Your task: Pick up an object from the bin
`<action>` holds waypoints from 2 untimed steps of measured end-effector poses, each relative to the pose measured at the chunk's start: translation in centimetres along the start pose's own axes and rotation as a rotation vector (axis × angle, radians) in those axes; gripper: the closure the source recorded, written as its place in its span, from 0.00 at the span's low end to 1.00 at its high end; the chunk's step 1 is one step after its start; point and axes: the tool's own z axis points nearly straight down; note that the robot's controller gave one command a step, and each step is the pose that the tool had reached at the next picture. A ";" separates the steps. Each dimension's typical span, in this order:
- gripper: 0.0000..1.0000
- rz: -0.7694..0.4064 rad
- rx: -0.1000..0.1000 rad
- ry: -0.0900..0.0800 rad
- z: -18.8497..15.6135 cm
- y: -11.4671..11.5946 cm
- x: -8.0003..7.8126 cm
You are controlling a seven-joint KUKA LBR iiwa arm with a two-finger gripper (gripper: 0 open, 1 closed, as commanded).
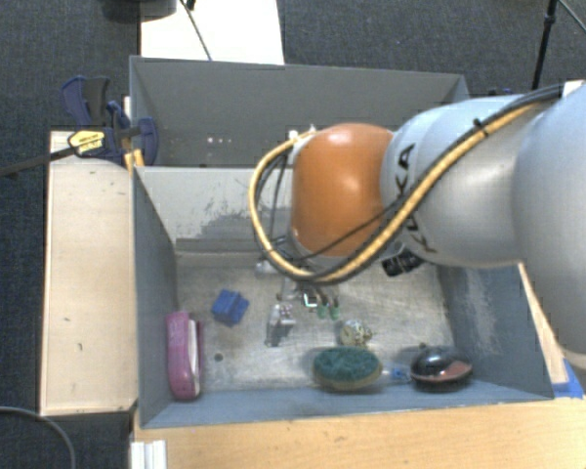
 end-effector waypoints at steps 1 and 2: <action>0.00 0.081 -0.003 -0.010 8.0 5.0 -1.9; 0.00 0.104 -0.003 -0.012 4.6 4.1 -2.6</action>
Offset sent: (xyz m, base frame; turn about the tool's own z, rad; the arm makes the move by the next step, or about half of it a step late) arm 0.0178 0.0470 -0.0792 0.0833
